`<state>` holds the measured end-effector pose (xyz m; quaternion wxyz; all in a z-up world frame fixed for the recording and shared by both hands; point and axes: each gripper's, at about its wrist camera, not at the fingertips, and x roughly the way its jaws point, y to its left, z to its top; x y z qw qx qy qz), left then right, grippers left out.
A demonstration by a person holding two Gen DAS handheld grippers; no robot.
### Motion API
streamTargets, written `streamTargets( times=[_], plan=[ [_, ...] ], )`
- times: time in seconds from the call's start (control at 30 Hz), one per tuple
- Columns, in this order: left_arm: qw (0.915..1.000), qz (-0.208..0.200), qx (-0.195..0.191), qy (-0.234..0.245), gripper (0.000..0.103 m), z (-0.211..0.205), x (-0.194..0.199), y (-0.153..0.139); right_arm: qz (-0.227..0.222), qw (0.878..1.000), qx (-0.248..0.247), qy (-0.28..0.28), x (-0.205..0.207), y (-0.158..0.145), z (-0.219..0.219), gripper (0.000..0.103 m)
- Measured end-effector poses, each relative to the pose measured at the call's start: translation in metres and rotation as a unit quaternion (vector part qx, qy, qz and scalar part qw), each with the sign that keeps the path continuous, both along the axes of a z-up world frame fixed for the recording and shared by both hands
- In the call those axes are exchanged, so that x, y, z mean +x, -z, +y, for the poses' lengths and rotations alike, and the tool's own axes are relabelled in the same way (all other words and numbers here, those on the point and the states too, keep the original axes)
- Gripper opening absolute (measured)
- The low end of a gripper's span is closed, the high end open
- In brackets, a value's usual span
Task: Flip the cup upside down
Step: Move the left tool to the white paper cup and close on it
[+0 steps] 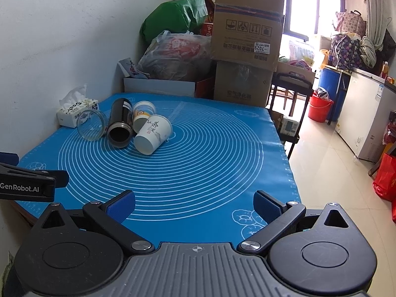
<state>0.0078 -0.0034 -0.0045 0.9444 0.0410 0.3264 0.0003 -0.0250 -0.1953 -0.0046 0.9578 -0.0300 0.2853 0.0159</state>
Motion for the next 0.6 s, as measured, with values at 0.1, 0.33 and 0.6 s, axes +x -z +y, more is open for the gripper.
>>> streamTargets(
  times=[0.1, 0.33, 0.6],
  plan=[
    [0.9999, 0.001, -0.011, 0.001, 0.102, 0.0, 0.007, -0.003, -0.002, 1.0, 0.003, 0.003, 0.007, 0.0, -0.003, 0.103],
    [0.9998, -0.02, 0.003, 0.006, 0.102, -0.011, 0.04, -0.012, -0.015, 1.0, 0.006, 0.014, 0.031, -0.002, -0.011, 0.103],
    [0.9996, -0.026, -0.004, 0.006, 0.102, -0.03, 0.101, -0.007, -0.019, 0.999, 0.007, 0.032, 0.073, 0.0, -0.03, 0.103]
  ],
)
